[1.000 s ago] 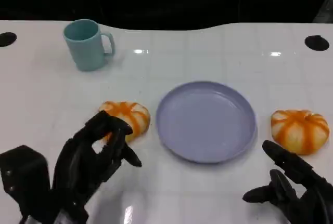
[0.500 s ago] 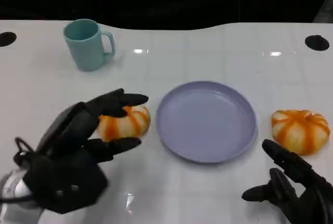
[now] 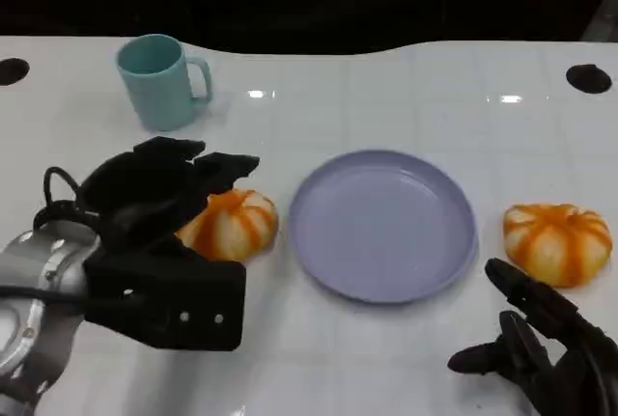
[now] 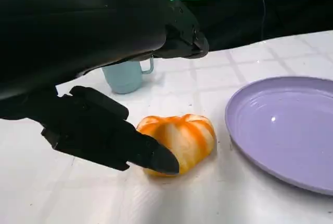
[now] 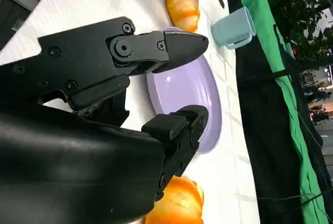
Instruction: Grasp the bread from the table and place it into the plate.
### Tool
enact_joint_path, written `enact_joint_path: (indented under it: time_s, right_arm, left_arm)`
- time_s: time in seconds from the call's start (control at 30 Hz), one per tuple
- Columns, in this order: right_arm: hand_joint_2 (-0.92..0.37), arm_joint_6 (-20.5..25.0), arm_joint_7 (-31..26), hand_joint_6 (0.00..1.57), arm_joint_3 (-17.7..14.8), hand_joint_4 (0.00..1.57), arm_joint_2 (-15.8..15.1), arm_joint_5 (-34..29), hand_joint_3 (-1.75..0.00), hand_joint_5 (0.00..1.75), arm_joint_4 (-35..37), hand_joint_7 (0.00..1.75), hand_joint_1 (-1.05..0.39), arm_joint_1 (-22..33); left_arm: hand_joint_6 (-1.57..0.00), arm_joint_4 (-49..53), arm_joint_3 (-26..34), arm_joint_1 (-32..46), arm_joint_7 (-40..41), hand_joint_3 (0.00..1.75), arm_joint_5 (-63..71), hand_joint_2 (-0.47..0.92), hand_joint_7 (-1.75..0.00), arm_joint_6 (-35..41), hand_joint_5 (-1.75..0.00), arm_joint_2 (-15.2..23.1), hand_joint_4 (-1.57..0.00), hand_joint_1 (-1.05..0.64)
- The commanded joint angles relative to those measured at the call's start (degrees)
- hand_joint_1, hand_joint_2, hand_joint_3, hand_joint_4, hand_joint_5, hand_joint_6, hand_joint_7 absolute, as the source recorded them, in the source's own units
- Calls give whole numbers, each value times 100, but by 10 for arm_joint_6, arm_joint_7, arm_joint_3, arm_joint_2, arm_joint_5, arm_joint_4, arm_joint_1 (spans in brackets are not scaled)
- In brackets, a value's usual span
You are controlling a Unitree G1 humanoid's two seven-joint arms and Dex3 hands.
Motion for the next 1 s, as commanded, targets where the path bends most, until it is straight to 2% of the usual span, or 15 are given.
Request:
enact_joint_path:
  time_s: [0.03, 0.17, 0.3, 0.43, 0.5, 0.63, 0.87, 0.97, 1.0]
  right_arm:
    - [-92, -3, -4, 119, -5, 87, -7, 1, -29, 91, -7, 4, -76, 3]
    - [-92, -13, -2, 118, -4, 87, -8, -3, -30, 92, -1, 3, -75, 2]
    - [-92, -14, -1, 117, -4, 87, -7, -3, -31, 92, -1, 4, -75, 2]
    - [-92, -18, -2, 117, -3, 86, -10, -10, -32, 93, 4, 3, -76, 1]
    - [-92, -20, -2, 117, -3, 86, -9, -12, -32, 93, 4, 3, -76, 1]
    - [-92, -18, -2, 117, -3, 85, -7, -10, -33, 94, -1, 3, -76, 5]
    - [-92, -20, -1, 117, -2, 85, -6, -8, -33, 95, -3, 4, -75, 8]
    - [-92, -22, -1, 117, -2, 85, -6, -9, -32, 96, -3, 4, -75, 8]
    - [-92, -21, -1, 117, -2, 85, -6, -8, -32, 96, -4, 4, -75, 9]
  left_arm:
    - [-19, 52, -26, -34, 7, 1, 17, 76, 0, 17, -15, -6, -2, -34]
    - [-17, 112, -60, -71, 13, 2, 51, 80, 0, 46, -13, -24, -4, -37]
    - [-17, 123, -68, -78, 18, 1, 51, 81, 0, 50, -12, -25, -4, -37]
    - [-20, 302, -111, -150, 92, 0, 72, 78, -1, 48, -13, -75, -10, -37]
    - [-21, 333, -118, -164, 107, 0, 69, 78, -1, 42, -12, -81, -11, -37]
    - [-22, 453, -138, -212, 165, 0, 67, 79, -1, 21, -11, -116, -14, -42]
    - [-27, 573, -149, -255, 183, 0, 41, 80, -2, -3, -10, -147, -21, -47]
    - [-34, 607, -146, -263, 193, 1, 23, 82, -4, -17, -12, -155, -29, -43]
    - [-47, 615, -139, -264, 198, 3, 10, 87, -6, -27, -17, -156, -45, -34]
